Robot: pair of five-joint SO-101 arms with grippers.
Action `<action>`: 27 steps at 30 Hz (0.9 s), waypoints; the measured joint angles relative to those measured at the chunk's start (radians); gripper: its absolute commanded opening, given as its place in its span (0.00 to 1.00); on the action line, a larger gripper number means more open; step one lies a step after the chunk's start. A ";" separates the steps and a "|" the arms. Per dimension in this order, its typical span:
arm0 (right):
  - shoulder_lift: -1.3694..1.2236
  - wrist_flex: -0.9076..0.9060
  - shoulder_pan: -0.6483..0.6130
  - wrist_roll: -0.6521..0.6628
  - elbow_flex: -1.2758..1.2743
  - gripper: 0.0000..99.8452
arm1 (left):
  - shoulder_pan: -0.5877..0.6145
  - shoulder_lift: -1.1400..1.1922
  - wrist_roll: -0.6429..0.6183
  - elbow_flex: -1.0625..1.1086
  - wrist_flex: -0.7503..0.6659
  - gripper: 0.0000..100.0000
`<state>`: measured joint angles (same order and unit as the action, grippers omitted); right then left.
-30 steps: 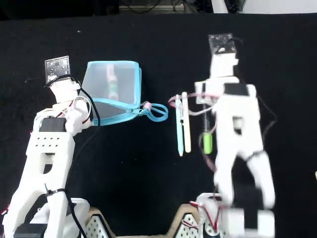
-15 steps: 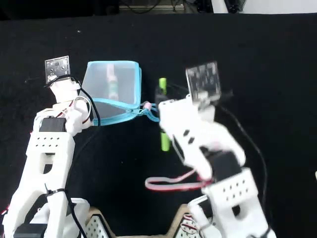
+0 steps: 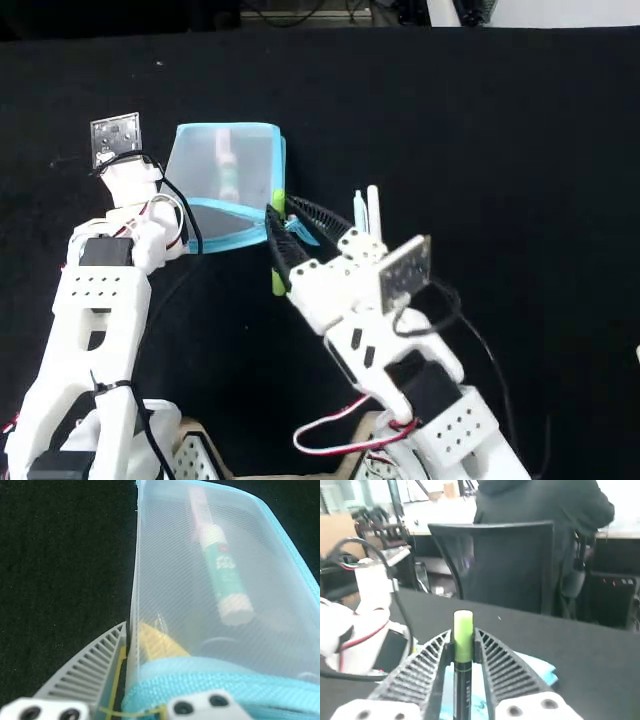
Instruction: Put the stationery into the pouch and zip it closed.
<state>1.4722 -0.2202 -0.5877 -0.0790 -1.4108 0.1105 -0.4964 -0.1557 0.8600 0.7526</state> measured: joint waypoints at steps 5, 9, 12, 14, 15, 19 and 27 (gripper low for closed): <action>0.106 0.002 -0.063 0.000 -0.009 0.01 | 0.000 0.000 0.000 0.000 0.000 0.03; 0.164 0.003 -0.100 0.000 -0.026 0.01 | 0.000 0.000 0.000 0.000 0.000 0.03; 0.169 0.014 -0.101 0.000 -0.046 0.01 | 0.000 0.000 0.000 0.000 0.000 0.03; 0.172 0.041 -0.101 0.000 -0.061 0.01 | 0.000 0.000 0.000 0.000 0.000 0.03; 0.173 0.064 -0.101 0.000 -0.072 0.01 | 0.000 0.000 0.000 0.000 0.000 0.03; 0.173 0.180 -0.101 0.000 -0.144 0.01 | 0.000 0.000 0.000 0.000 0.000 0.03; 0.175 0.333 -0.055 0.000 -0.236 0.01 | 0.000 0.002 0.000 0.014 -0.034 0.03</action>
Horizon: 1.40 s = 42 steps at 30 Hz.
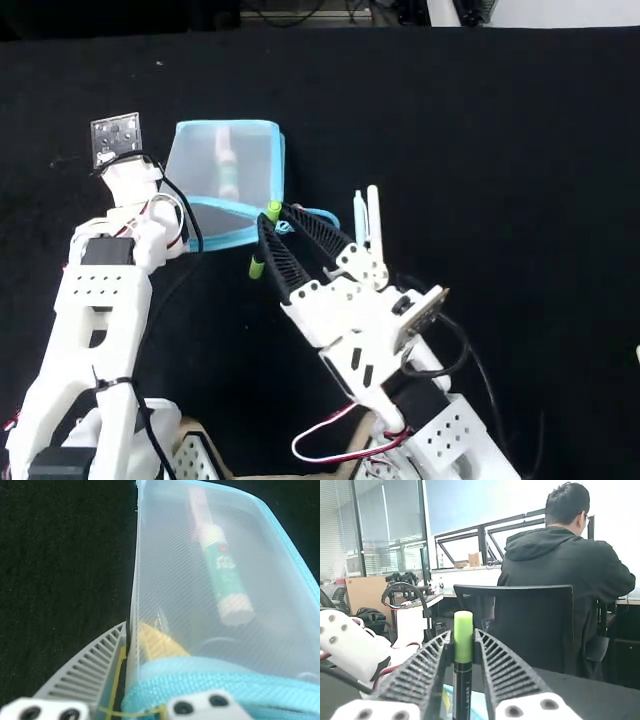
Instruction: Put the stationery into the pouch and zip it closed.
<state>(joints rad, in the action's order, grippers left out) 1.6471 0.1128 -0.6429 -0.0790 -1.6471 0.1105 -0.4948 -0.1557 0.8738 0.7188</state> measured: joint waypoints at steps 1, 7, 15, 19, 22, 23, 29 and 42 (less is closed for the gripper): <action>0.000 0.003 0.003 0.000 0.000 0.01 | 0.000 0.000 0.000 0.002 -0.009 0.03; 0.000 0.008 0.075 -0.002 0.000 0.01 | 0.000 0.000 0.000 0.006 -0.009 0.03; 0.000 -0.311 0.471 -0.002 0.144 0.01 | 0.000 0.000 0.000 0.006 -0.009 0.03; 0.000 -0.489 0.592 -0.002 0.173 0.02 | 0.000 0.000 0.000 0.006 -0.009 0.03; 0.000 -0.606 0.643 0.032 0.175 0.02 | 0.000 0.000 0.000 0.006 -0.009 0.03; 0.000 -0.623 0.660 0.044 0.173 0.02 | 0.000 0.000 0.000 0.006 -0.009 0.03; 0.000 -0.644 0.773 0.063 0.123 0.02 | 0.000 0.000 0.000 0.006 -0.009 0.03; -0.226 -0.681 0.773 0.080 0.157 0.06 | 0.000 0.000 0.000 0.006 -0.009 0.03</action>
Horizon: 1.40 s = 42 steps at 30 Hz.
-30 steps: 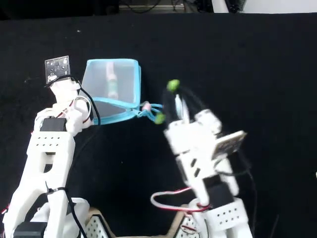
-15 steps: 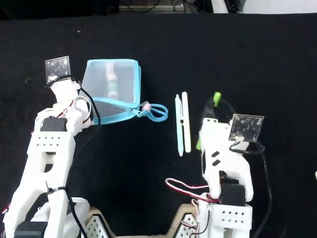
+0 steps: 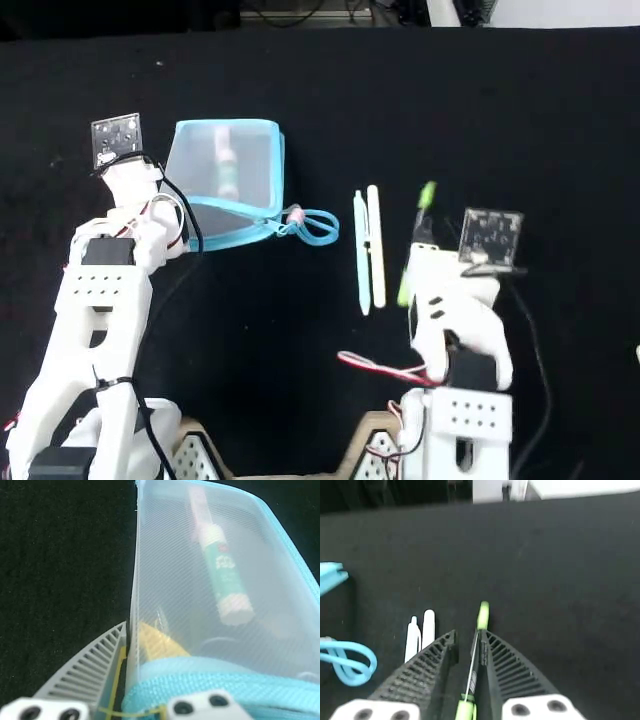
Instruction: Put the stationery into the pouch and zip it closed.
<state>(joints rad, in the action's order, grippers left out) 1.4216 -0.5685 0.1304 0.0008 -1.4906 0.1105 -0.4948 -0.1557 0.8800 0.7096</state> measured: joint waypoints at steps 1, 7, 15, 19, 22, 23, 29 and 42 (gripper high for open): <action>-0.044 0.000 -0.002 -0.002 0.018 0.06 | 0.000 0.000 0.000 0.000 0.000 0.03; -0.387 0.021 -0.003 -0.005 0.169 0.06 | 0.000 0.000 0.000 0.000 0.000 0.03; -0.841 0.078 -0.002 -0.005 0.344 0.06 | 0.000 0.000 0.000 0.000 0.000 0.03; -0.939 0.025 -0.002 -0.005 0.434 0.11 | 0.000 0.000 0.000 0.000 0.000 0.03; -0.990 -0.051 -0.002 -0.005 0.503 0.17 | 0.000 0.000 0.000 0.000 0.000 0.03; -1.013 -0.066 -0.002 -0.005 0.522 0.19 | 0.000 0.000 0.000 0.000 0.000 0.03; -1.166 -0.077 -0.002 -0.005 0.612 0.20 | 0.000 0.000 0.000 0.000 0.000 0.03; -1.218 -0.083 -0.026 -0.005 0.643 0.21 | 0.000 0.000 0.000 0.000 0.000 0.03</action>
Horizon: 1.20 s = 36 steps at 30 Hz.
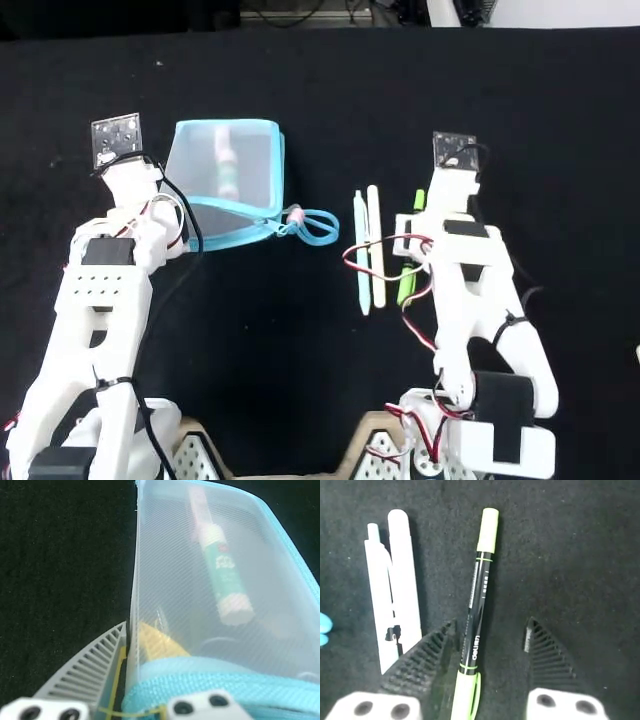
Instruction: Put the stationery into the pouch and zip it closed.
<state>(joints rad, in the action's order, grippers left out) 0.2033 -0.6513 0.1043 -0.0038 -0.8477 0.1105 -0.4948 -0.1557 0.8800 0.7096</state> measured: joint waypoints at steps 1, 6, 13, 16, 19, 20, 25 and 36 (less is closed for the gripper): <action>0.000 0.000 0.000 0.000 0.000 0.21 | 0.000 0.000 0.000 0.000 0.000 0.03; -0.002 0.000 -0.002 0.000 0.000 0.20 | 0.000 0.000 0.000 0.000 0.000 0.03; -0.054 0.037 -0.002 0.000 0.000 0.20 | 0.000 0.000 0.000 0.000 0.000 0.03; -0.054 0.040 -0.002 0.000 0.000 0.20 | 0.000 0.000 0.000 0.000 0.000 0.03; -0.072 0.034 -0.003 0.000 0.005 0.20 | 0.000 0.000 0.000 0.000 0.000 0.03; -0.084 0.023 -0.005 0.000 0.015 0.19 | 0.000 0.000 0.000 0.000 0.000 0.03; -0.221 -0.063 -0.026 0.002 0.146 0.09 | 0.000 0.000 0.000 0.000 0.000 0.03; -0.436 -0.359 -0.017 0.083 0.443 0.01 | 0.000 0.000 0.000 0.000 0.000 0.03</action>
<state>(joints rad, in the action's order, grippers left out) -0.2325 -1.0104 0.0875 0.0790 -0.4043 0.1105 -0.4948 -0.1557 0.8800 0.7096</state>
